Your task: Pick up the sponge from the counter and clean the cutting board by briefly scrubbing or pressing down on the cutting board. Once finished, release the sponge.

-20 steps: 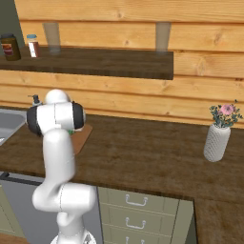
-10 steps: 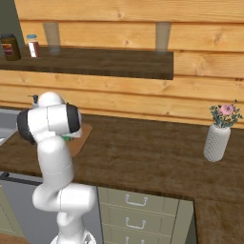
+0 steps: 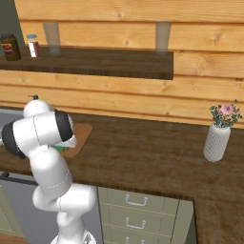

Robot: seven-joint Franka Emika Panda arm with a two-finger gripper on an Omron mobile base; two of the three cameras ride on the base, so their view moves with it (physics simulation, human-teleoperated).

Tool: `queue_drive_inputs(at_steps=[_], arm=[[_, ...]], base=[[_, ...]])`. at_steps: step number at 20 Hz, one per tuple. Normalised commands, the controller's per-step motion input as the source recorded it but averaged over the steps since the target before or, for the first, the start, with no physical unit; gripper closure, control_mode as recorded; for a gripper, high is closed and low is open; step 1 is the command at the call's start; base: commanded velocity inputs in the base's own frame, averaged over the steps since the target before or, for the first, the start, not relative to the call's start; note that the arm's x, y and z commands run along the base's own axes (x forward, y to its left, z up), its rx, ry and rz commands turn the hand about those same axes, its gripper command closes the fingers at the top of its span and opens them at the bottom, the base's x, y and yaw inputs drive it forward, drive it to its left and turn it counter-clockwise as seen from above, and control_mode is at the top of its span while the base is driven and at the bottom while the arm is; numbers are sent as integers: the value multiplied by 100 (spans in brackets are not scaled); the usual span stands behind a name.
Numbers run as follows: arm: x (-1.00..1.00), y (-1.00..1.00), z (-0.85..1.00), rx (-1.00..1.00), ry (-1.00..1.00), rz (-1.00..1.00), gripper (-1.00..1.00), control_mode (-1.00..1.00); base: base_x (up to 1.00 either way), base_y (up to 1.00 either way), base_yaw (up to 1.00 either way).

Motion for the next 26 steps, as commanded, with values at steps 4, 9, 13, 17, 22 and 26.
queue_drive_inputs(at_steps=[4, 9, 13, 17, 22, 26], arm=[[-80, 0, -21, 0, 5, 0, 100, -100], [-52, 0, -19, 0, 12, 0, 100, -100], [-46, -1, -14, 0, 15, 0, 100, -100], [-41, -5, -1, 0, 7, 0, 100, -100], [-10, -28, 0, 0, 5, -1, 100, -100], [3, -48, 4, 0, 2, -2, 100, -100]], base=[[0, 0, 0], [0, 0, 0], [0, 0, 0], [0, 0, 0], [0, 0, 0], [0, 0, 0]])
